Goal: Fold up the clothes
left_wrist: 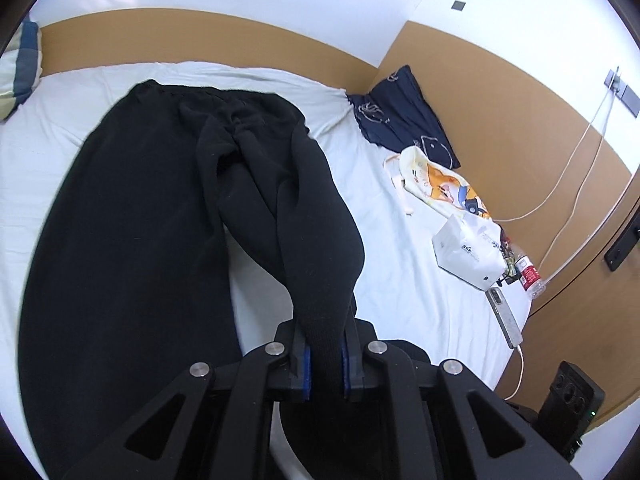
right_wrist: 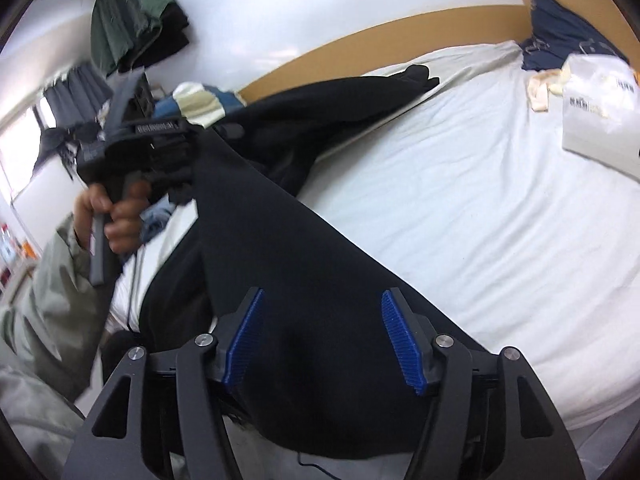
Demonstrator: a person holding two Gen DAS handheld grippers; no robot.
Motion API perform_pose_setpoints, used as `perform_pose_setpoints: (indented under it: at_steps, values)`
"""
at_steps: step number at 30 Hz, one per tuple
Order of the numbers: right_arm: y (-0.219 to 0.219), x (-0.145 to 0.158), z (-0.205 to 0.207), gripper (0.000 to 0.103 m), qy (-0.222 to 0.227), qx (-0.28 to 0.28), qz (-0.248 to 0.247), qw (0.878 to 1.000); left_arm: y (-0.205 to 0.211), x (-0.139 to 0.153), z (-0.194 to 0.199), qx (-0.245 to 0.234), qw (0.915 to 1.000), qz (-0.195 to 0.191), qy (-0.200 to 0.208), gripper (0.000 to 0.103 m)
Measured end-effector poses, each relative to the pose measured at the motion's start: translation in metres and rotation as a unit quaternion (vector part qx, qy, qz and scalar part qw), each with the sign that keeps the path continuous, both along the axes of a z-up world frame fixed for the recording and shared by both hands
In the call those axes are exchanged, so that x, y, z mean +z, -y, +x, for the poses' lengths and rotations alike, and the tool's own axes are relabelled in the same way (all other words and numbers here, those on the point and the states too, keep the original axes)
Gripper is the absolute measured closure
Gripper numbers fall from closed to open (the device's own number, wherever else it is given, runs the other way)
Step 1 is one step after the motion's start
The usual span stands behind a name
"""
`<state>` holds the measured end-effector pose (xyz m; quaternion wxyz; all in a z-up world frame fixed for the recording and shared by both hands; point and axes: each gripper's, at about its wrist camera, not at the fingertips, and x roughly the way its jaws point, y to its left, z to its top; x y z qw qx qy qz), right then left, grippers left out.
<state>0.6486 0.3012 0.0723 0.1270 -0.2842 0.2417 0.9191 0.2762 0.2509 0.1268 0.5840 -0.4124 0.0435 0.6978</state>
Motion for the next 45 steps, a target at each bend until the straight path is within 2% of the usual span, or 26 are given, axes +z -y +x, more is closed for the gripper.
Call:
perform_pose_setpoints:
  at_steps: [5, 10, 12, 16, 18, 20, 22, 23, 24, 25, 27, 30, 32, 35, 36, 37, 40, 43, 45]
  values:
    - [0.005, 0.008, 0.007, 0.026, 0.025, 0.037, 0.036, 0.998, 0.042, 0.004, -0.029, 0.024, 0.9994, 0.014, 0.018, 0.093]
    - [-0.016, 0.008, 0.005, 0.018, 0.005, 0.035, 0.014, 0.999, 0.078, -0.013, -0.052, 0.051, 0.9976, 0.011, 0.046, 0.093]
    - [-0.013, 0.007, -0.017, 0.017, 0.024, 0.026, 0.008, 0.999, 0.088, -0.026, -0.063, 0.060, 0.9961, 0.004, 0.064, 0.092]
    - [-0.014, 0.003, -0.036, 0.017, 0.096, 0.005, 0.010, 0.995, 0.105, -0.051, -0.082, 0.078, 0.9921, -0.023, 0.096, 0.089]
    - [-0.012, 0.000, -0.035, 0.017, 0.102, 0.003, 0.011, 0.995, 0.114, -0.059, -0.088, 0.084, 0.9902, -0.025, 0.109, 0.084]
    - [-0.006, 0.002, -0.035, 0.024, 0.096, 0.015, 0.005, 0.995, 0.120, -0.064, -0.089, 0.088, 0.9889, -0.026, 0.117, 0.070]
    - [-0.001, 0.006, -0.036, 0.062, 0.087, 0.027, -0.003, 0.996, 0.121, -0.064, -0.086, 0.086, 0.9891, -0.030, 0.116, 0.069]
    - [0.002, 0.008, -0.037, 0.072, 0.083, 0.030, -0.005, 0.996, 0.121, -0.064, -0.085, 0.084, 0.9893, -0.032, 0.115, 0.069]
    - [0.005, 0.011, -0.039, 0.092, 0.075, 0.033, -0.009, 0.997, 0.121, -0.063, -0.082, 0.080, 0.9897, -0.034, 0.114, 0.068]
    - [0.007, 0.015, -0.040, 0.095, 0.060, 0.036, -0.016, 0.997, 0.120, -0.061, -0.079, 0.074, 0.9901, -0.033, 0.114, 0.067]
    - [0.018, 0.022, -0.043, 0.096, 0.024, 0.053, -0.038, 0.998, 0.117, -0.057, -0.073, 0.065, 0.9909, -0.035, 0.112, 0.062]
    - [0.050, 0.034, -0.047, 0.096, -0.018, 0.108, -0.063, 0.992, 0.119, -0.050, -0.062, 0.055, 0.9930, -0.043, 0.096, 0.056]
    - [0.088, 0.031, -0.072, 0.096, -0.012, 0.152, -0.072, 0.986, 0.123, -0.050, -0.053, 0.049, 0.9941, -0.049, 0.084, 0.050]
    - [0.132, 0.017, -0.101, 0.096, 0.011, 0.200, -0.065, 0.978, 0.127, -0.061, -0.031, 0.021, 0.9933, -0.058, 0.097, 0.050]
    - [0.141, 0.015, -0.106, 0.103, 0.014, 0.212, -0.067, 0.975, 0.127, -0.065, -0.023, 0.012, 0.9930, -0.064, 0.099, 0.050]
    - [0.150, 0.012, -0.111, 0.102, 0.018, 0.220, -0.068, 0.973, 0.127, -0.067, -0.014, 0.010, 0.9931, -0.072, 0.092, 0.050]
    - [0.165, 0.008, -0.121, 0.102, 0.043, 0.218, -0.043, 0.974, 0.127, -0.061, 0.014, 0.024, 0.9941, -0.096, 0.043, 0.050]
    - [0.159, 0.010, -0.120, 0.102, 0.054, 0.196, -0.027, 0.979, 0.125, -0.044, 0.044, -0.012, 0.9948, -0.101, 0.002, 0.049]
    - [0.148, 0.019, -0.109, 0.101, 0.045, 0.183, -0.021, 0.982, 0.123, -0.032, 0.058, -0.030, 0.9955, -0.088, -0.018, 0.043]
